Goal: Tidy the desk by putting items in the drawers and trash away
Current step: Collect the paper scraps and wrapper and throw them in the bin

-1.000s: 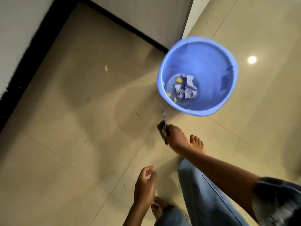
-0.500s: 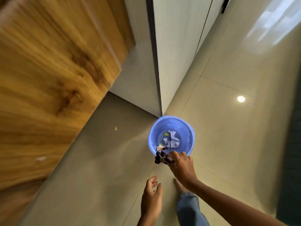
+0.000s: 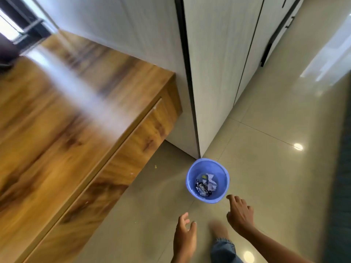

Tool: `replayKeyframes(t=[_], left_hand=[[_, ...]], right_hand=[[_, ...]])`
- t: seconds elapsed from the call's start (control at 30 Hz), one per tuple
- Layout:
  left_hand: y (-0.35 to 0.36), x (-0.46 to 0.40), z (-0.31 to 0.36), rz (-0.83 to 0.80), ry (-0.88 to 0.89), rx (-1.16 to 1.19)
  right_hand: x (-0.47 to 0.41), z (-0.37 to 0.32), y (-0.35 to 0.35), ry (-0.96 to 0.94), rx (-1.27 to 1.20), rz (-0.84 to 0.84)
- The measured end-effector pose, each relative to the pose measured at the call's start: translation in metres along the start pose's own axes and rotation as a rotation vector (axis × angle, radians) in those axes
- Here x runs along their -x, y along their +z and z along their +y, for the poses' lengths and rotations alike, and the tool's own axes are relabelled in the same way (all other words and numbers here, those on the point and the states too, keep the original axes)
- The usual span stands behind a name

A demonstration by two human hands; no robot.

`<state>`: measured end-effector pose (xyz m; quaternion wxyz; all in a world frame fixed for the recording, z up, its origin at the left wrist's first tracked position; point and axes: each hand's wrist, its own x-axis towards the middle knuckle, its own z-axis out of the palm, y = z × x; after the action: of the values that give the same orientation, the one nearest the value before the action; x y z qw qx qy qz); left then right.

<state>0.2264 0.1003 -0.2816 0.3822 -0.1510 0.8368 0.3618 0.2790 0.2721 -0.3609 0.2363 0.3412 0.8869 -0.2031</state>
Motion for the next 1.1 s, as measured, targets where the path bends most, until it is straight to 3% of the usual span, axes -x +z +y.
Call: replayKeyframes(t=[0.27, 0.47, 0.87, 1.1], left_hand=[[-0.058, 0.087, -0.021, 0.108, 0.100, 0.123], [-0.115, 0.172, -0.090, 0.239, 0.165, 0.210], [-0.271, 0.321, -0.305, 0.728, 0.064, 0.538], [-0.349, 0.347, -0.375, 0.920, 0.081, 0.795]], right_hand=[[0.096, -0.065, -0.041, -0.171, -0.040, 0.087], [0.196, -0.109, -0.031, -0.324, -0.022, 0.160], [0.434, -0.265, 0.042, -0.902, -0.172, -0.012], [0.510, -0.368, 0.065, -1.039, -0.354, -0.173]])
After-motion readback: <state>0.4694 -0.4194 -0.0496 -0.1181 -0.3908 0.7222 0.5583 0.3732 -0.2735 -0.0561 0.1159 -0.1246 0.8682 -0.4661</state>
